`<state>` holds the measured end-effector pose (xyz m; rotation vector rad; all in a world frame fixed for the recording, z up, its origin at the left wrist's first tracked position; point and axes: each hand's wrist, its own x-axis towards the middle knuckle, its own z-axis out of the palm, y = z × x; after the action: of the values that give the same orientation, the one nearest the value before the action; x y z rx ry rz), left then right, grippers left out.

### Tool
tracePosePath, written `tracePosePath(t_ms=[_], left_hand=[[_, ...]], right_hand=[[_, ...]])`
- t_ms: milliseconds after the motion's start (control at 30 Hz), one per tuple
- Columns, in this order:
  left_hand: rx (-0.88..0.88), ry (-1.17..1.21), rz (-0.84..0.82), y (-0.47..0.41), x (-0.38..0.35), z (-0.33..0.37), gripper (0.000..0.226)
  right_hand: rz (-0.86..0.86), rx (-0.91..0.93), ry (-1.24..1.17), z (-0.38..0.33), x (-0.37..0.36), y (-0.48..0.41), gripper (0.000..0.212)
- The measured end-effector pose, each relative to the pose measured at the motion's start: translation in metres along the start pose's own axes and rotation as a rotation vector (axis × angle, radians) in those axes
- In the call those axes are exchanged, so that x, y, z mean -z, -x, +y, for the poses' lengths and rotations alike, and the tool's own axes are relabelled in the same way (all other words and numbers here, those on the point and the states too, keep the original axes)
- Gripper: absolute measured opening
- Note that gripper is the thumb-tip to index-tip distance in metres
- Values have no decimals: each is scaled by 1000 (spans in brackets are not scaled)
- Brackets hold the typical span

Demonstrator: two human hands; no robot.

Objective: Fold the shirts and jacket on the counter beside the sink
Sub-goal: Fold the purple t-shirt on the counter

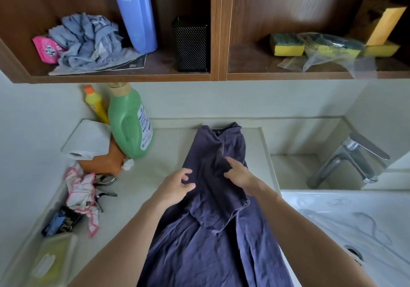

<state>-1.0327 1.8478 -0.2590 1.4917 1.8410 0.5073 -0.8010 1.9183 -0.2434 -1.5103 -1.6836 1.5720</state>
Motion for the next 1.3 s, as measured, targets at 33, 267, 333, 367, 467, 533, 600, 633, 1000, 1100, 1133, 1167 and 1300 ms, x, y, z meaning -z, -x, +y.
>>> tracePosePath(t_ms=[33, 267, 333, 367, 467, 533, 600, 633, 1000, 1100, 1133, 1167, 1300], left_hand=[[-8, 38, 37, -3, 0, 4, 45], [64, 352, 251, -31, 25, 34, 47], [94, 323, 233, -41, 37, 40, 61], [119, 296, 203, -48, 42, 42, 72], [195, 128, 126, -69, 55, 41, 91], [204, 43, 125, -83, 64, 40, 75], [172, -18, 191, -95, 72, 40, 51], [152, -78, 235, -99, 76, 41, 43], [87, -919, 167, -154, 96, 63, 26], [117, -656, 73, -167, 85, 65, 23], [124, -542, 72, -169, 78, 62, 32], [105, -447, 97, -166, 69, 57, 41], [-242, -446, 350, -123, 27, 33, 50]], right_hand=[[23, 30, -30, -4, -3, 0, 42], [-243, 222, 5, -37, -44, -3, 58], [-312, 225, 114, -45, -53, -7, 62], [-336, 231, 145, -49, -56, -9, 63], [-361, 246, 162, -54, -64, -19, 60], [-365, 245, 133, -55, -62, -26, 55], [-370, 209, 137, -53, -53, -32, 58], [-375, 177, 154, -51, -46, -36, 62], [-143, 139, -234, -28, -9, -63, 20], [214, 109, -224, -22, 1, -70, 28], [314, 78, -223, -19, 6, -73, 30], [383, 48, -225, -15, 11, -77, 33], [425, -79, -123, 7, 16, -84, 46]])
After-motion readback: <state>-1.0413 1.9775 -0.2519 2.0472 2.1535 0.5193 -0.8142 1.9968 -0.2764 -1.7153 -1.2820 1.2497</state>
